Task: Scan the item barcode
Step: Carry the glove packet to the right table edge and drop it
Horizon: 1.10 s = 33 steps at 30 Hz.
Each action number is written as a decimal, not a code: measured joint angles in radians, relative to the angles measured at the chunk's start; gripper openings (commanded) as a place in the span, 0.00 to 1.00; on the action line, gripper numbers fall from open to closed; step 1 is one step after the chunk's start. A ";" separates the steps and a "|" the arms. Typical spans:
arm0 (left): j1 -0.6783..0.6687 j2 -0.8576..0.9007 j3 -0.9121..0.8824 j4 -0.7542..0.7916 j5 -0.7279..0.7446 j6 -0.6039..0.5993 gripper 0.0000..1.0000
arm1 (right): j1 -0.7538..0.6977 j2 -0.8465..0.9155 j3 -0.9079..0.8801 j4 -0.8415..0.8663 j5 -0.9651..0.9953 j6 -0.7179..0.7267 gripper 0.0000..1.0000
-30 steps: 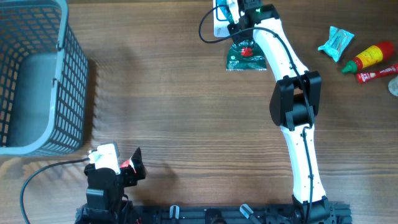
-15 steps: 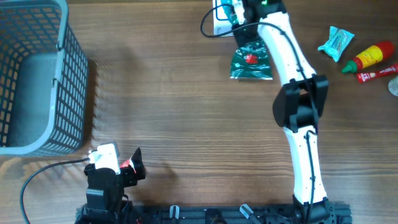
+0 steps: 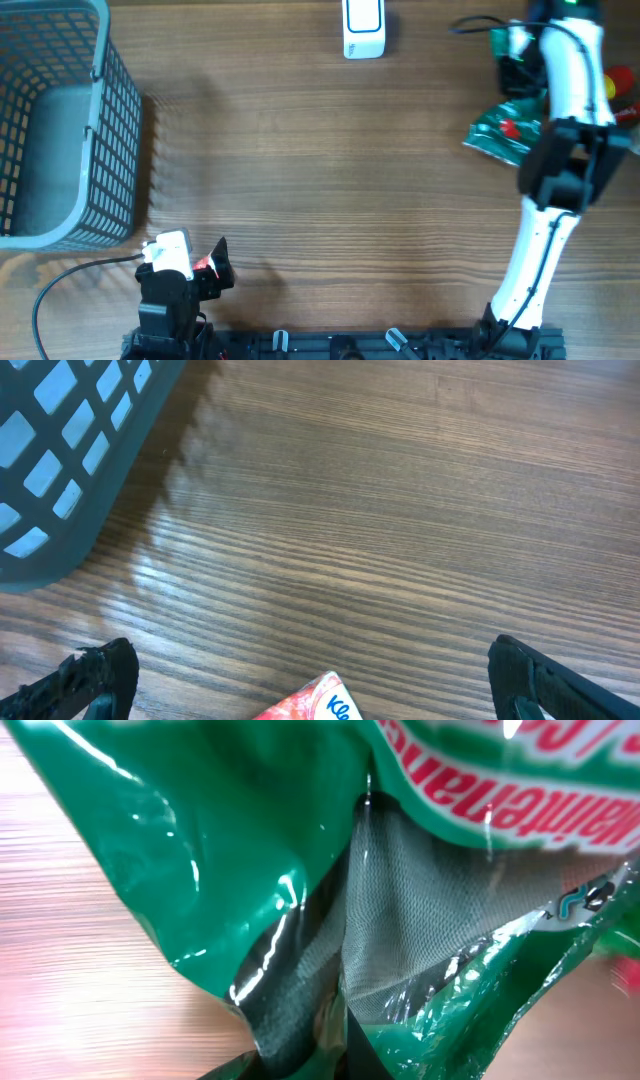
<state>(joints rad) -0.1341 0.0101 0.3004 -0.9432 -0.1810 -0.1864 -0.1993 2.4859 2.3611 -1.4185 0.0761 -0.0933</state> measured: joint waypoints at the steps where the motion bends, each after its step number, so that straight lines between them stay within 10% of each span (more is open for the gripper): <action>1: 0.000 0.000 0.000 0.000 0.000 0.000 1.00 | -0.037 0.000 -0.003 0.001 0.003 0.000 0.04; 3: 0.000 0.000 0.000 0.000 0.000 0.000 1.00 | -0.085 0.000 -0.003 0.002 0.008 -0.001 0.21; 6: 0.000 0.000 0.000 0.000 0.000 0.000 1.00 | -0.136 0.000 -0.003 0.008 0.011 0.002 1.00; 17: 0.000 0.000 0.000 0.000 0.000 0.000 1.00 | -0.082 -0.138 -0.018 -0.043 -0.164 0.030 1.00; 33: 0.000 0.000 0.000 0.000 0.000 0.000 1.00 | 0.078 -0.906 -0.039 -0.186 -0.529 -0.039 1.00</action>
<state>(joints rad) -0.1341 0.0101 0.3004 -0.9432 -0.1806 -0.1860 -0.1215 1.5795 2.3226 -1.6047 -0.4530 -0.1322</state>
